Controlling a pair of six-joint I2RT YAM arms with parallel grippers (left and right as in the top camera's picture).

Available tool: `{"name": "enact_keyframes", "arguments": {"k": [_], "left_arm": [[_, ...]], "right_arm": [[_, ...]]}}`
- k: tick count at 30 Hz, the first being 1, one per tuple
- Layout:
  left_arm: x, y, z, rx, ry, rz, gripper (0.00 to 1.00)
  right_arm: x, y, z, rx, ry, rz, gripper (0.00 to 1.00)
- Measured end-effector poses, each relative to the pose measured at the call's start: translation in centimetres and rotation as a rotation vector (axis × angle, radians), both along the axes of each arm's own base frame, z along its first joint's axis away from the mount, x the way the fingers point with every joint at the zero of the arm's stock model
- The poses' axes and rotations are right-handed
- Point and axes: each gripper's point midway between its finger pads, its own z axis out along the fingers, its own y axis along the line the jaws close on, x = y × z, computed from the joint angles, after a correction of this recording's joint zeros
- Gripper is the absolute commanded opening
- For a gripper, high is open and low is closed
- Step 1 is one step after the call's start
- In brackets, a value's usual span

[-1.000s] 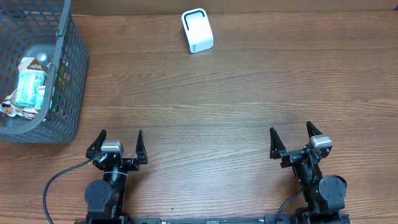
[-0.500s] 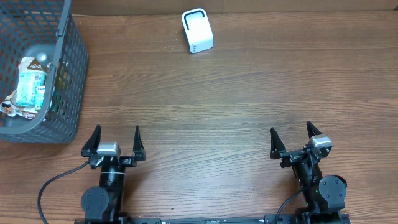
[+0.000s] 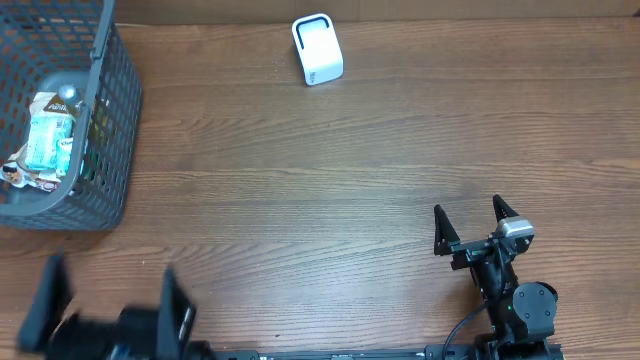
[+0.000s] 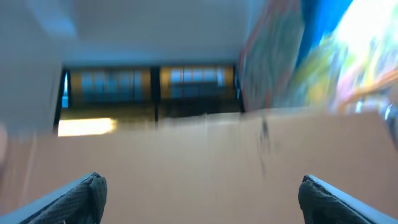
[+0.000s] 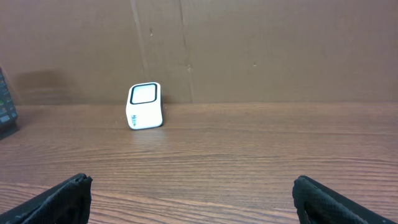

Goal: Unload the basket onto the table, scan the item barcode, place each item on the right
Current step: 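Reach the left gripper up and down into the grey basket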

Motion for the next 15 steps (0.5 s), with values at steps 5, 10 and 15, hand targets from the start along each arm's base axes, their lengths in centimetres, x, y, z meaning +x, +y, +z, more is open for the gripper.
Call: {"name": "enact_keyframes", "arguments": {"k": [5,10,15], "left_arm": [[-6.5,-0.1,5.5,0.04,-0.176,0.031,1.0],[-9.3,-0.2,10.2,0.1,-0.264,0.114,1.0],[-6.6,0.0,13.9,0.145,-0.197,0.186,1.0]], "right_arm": [[0.0,0.0,0.0,0.0,0.0,0.0,1.0],[0.0,0.0,0.0,0.0,0.0,0.0,1.0],[0.0,0.0,0.0,0.0,0.0,0.0,1.0]]}}
